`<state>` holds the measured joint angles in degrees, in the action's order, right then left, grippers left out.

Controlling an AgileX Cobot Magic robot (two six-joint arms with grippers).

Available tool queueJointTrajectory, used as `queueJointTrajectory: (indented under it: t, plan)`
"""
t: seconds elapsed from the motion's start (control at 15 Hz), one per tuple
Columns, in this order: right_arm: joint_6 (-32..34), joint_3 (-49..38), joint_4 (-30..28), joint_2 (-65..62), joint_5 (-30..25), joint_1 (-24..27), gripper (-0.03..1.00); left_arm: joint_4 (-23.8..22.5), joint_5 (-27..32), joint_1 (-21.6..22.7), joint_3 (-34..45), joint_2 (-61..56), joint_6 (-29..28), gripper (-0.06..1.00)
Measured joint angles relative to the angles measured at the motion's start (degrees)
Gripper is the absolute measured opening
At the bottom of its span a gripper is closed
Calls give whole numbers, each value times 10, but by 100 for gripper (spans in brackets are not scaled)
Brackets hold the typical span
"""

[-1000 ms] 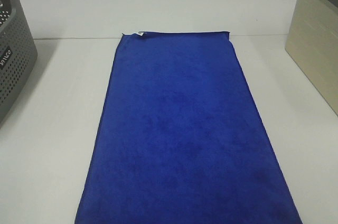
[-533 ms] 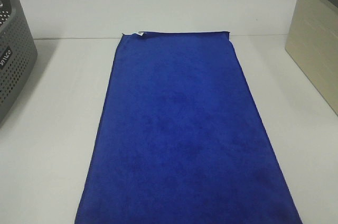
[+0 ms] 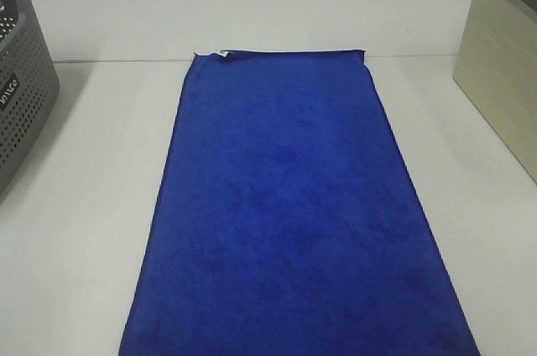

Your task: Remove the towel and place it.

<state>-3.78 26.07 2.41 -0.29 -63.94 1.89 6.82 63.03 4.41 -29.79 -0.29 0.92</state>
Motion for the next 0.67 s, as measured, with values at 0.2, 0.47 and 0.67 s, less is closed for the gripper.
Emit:
queueJointTrajectory:
  t: [0.2, 0.47, 0.67]
  plan:
    - [0, 0, 4, 0, 0, 0, 80, 5, -7, 0, 1, 0, 4, 75]
    - [0, 0, 4, 0, 0, 0, 80, 0, -10, -1, 1, 0, 7, 75]
    - [0, 0, 4, 0, 0, 0, 80, -11, -10, -1, 1, 0, 10, 75]
